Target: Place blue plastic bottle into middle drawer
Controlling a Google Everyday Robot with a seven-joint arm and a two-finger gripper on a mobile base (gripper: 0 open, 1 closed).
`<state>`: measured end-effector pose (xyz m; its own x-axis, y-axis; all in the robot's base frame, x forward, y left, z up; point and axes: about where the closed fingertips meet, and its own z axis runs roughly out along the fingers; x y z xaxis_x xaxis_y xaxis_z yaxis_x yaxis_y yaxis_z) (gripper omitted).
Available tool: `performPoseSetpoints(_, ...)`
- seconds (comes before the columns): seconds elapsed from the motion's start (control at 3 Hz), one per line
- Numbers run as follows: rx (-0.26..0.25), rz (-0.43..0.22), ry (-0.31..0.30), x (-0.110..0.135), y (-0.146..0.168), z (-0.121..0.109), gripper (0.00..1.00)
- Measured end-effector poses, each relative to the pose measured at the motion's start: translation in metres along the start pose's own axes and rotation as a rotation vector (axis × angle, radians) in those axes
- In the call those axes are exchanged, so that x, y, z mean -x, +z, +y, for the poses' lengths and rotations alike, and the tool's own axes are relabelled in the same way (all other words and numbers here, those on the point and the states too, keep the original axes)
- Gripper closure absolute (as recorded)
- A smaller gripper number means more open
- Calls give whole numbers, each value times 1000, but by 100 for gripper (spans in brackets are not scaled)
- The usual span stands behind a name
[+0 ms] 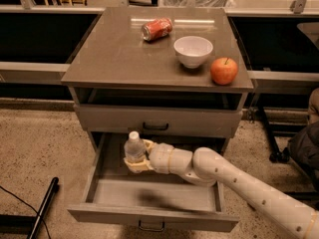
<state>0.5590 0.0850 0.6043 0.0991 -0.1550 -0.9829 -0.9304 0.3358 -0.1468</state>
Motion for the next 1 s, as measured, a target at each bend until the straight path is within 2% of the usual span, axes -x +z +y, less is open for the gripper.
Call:
performPoseSetpoints(0.33,122,-8,-79,-26,22,4,100)
performPoseSetpoints(0.67,212,13,-116,-48,35,8,100)
performPoseSetpoints(1.0,273,33,-102,-83,45,19,100)
